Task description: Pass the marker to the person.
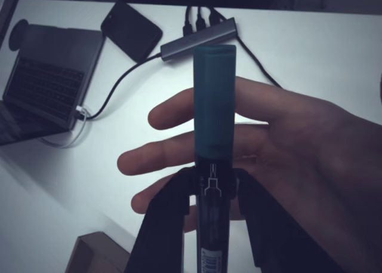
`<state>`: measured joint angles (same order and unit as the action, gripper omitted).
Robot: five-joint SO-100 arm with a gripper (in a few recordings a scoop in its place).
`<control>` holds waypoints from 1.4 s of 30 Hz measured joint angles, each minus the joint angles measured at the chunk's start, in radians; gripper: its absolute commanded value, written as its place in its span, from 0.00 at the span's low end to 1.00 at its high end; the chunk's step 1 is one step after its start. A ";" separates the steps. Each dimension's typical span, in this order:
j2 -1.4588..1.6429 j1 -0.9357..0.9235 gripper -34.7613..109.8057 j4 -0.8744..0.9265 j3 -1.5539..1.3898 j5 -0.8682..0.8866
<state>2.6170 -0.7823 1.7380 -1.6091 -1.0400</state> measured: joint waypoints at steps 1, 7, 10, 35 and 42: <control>-0.015 0.000 0.21 0.000 0.008 0.000; -0.066 0.015 0.21 0.000 0.020 0.000; -0.071 0.015 0.29 0.000 0.020 -0.002; -0.054 0.025 0.51 -0.052 0.020 0.017; -0.061 0.025 0.51 -0.017 0.020 0.014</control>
<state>2.5556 -0.7578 1.7211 -1.5892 -1.0262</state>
